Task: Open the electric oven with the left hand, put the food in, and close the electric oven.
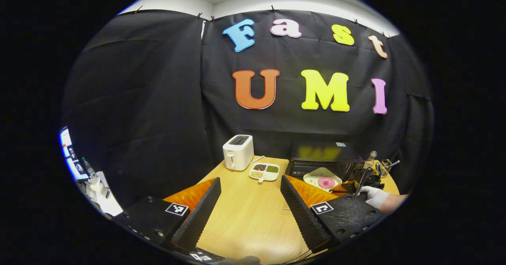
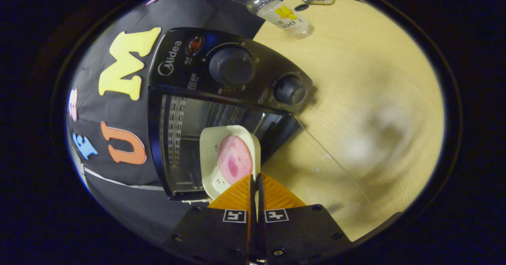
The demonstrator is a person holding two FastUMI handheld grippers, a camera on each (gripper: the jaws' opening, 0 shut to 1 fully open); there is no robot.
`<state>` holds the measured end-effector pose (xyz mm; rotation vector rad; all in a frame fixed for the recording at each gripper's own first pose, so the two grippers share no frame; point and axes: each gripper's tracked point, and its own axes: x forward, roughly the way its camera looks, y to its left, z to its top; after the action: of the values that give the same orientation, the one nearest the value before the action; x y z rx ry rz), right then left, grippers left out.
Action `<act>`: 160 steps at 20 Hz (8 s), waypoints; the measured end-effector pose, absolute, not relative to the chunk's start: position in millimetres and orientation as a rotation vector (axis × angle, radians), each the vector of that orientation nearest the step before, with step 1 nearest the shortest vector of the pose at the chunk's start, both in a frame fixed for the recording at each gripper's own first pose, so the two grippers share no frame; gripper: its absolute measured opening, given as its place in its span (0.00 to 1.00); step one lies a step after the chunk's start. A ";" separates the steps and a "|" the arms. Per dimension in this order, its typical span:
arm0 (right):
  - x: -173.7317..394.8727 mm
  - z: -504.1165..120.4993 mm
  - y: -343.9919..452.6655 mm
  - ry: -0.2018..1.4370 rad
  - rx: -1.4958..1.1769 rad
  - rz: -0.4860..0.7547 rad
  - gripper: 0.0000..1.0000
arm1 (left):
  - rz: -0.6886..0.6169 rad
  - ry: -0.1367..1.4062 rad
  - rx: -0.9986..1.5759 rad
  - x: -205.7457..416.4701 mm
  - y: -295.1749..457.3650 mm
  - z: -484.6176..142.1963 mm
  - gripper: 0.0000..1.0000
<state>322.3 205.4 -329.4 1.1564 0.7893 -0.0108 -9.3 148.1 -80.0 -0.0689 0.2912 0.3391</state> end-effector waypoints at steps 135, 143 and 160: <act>-42.2 -91.4 -99.9 0.179 0.124 -0.149 1.00 | -0.105 0.215 0.009 92.7 -92.6 -90.5 0.98; -90.5 -55.7 -118.3 0.070 0.035 -0.019 1.00 | -0.018 0.024 -0.015 -63.1 -95.9 11.2 0.96; -116.6 -26.5 -72.9 -0.005 0.000 0.009 1.00 | 0.053 0.028 0.003 -142.3 -49.2 18.4 0.97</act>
<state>-116.6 -72.9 -26.5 0.0004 -0.0052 0.0085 -142.3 -49.2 18.4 0.0032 0.0284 0.0530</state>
